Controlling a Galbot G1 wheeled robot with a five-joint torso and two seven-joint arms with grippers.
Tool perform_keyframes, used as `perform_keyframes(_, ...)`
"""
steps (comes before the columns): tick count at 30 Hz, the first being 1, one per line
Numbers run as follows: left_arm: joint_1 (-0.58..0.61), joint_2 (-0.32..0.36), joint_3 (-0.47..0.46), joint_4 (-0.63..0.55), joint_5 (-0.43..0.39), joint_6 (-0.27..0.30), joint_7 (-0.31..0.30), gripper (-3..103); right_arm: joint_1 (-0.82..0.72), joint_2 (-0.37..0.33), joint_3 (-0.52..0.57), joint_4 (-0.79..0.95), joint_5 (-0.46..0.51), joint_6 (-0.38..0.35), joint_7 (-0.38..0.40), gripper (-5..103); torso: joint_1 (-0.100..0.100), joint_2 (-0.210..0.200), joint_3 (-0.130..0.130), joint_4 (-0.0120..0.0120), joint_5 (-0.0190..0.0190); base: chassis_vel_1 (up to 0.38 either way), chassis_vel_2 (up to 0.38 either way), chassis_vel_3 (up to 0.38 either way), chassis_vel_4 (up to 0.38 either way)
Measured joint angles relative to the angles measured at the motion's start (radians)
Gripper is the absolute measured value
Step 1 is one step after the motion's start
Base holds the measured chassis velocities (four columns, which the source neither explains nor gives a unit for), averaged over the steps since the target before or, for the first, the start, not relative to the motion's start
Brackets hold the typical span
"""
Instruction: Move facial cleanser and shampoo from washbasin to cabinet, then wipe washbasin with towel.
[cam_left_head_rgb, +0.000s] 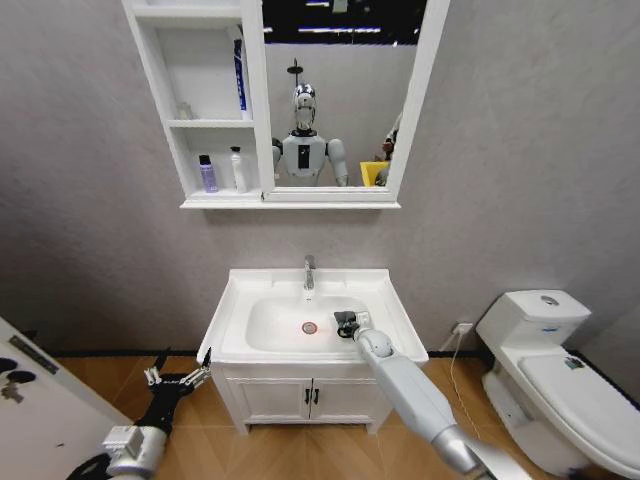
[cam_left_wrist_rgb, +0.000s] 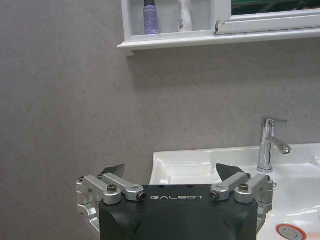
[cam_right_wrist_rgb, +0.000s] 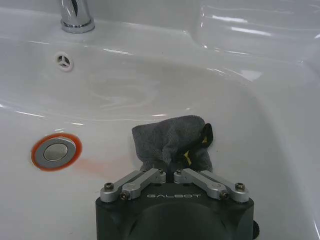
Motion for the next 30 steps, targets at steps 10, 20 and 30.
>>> perform_keyframes(10, 0.0, 0.0, 0.0, 0.0, 0.0, 0.0, 0.0, 100, 0.075, 0.055, 0.017, -0.16, 0.057, 0.013, -0.045, 2, 0.0, 0.0, 0.0, -0.0004, -0.0002, 0.0, 0.0, 0.0, 0.0)
perform_keyframes(20, 0.0, 0.0, 0.0, 0.0, 0.0, 0.0, 0.0, 100, 0.162, 0.157, -0.016, -0.327, 0.101, 0.041, -0.066, 2, 0.0, 0.0, 0.0, -0.0004, -0.0001, 0.0, 0.0, 0.0, 0.0)
perform_keyframes(30, 0.0, 0.0, 0.0, 0.0, 0.0, 0.0, 0.0, 100, 0.245, 0.288, -0.046, -0.426, 0.143, 0.066, -0.08, 2, 0.0, 0.0, 0.0, 0.0003, -0.0001, 0.0, 0.0, 0.0, 0.0)
